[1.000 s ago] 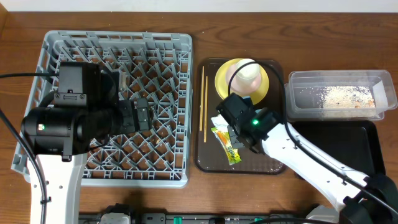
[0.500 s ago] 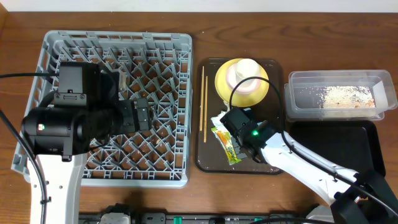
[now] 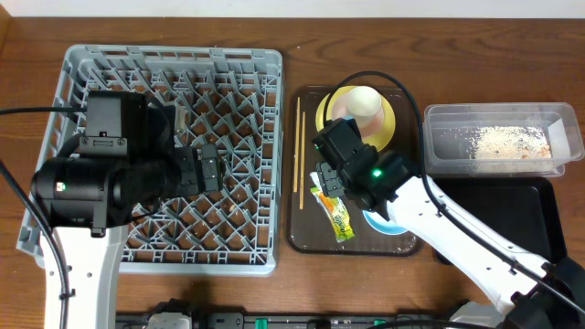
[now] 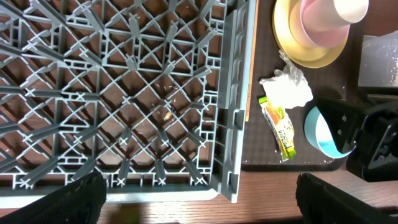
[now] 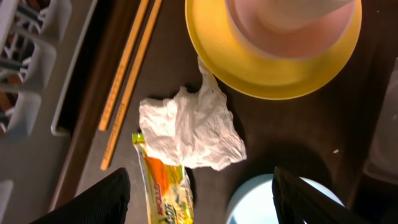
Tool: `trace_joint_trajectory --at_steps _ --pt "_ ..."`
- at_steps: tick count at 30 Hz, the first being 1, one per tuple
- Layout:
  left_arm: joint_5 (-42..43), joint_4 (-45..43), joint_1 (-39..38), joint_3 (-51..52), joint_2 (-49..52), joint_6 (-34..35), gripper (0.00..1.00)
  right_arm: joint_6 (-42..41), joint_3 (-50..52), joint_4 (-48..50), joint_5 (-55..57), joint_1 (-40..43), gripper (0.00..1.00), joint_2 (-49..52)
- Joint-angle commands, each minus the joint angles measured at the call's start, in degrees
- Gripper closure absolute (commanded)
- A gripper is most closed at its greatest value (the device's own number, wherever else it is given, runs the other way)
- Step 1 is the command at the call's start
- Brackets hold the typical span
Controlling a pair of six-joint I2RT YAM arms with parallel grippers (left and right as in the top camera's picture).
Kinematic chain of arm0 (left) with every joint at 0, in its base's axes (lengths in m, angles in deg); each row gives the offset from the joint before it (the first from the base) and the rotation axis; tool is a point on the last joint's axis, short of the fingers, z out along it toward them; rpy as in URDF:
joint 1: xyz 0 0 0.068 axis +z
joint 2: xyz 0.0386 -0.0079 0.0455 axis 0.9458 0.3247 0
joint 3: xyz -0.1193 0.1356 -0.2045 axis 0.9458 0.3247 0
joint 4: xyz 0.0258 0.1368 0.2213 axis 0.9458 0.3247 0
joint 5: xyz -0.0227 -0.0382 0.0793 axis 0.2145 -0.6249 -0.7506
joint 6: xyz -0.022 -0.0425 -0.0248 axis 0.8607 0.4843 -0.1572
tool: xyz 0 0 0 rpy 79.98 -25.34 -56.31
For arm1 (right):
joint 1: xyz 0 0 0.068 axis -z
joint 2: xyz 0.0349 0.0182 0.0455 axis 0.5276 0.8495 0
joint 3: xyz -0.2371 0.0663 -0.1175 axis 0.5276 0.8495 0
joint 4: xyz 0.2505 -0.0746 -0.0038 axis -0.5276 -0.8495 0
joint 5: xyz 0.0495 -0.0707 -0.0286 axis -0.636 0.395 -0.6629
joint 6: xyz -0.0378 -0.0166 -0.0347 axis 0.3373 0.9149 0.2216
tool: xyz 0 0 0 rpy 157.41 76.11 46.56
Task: Sort waste into correct bins and load items into the dishwasher rack
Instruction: 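Lower the emptied blue bowl back onto the brown tray with right gripper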
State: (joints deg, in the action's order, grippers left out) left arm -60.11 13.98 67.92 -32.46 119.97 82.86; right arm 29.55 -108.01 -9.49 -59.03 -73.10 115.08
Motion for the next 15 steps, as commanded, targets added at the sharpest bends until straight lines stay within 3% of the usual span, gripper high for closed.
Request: trace_joint_trajectory --at_steps 1,15 --pt "-0.37 -0.04 0.17 0.13 -0.35 -0.09 0.01 -3.28 1.81 2.01 0.79 -0.33 0.29 2.45" --pt "-0.35 -0.04 0.17 0.13 -0.35 -0.09 0.02 -3.28 3.54 9.46 0.96 -0.33 0.36 15.56"
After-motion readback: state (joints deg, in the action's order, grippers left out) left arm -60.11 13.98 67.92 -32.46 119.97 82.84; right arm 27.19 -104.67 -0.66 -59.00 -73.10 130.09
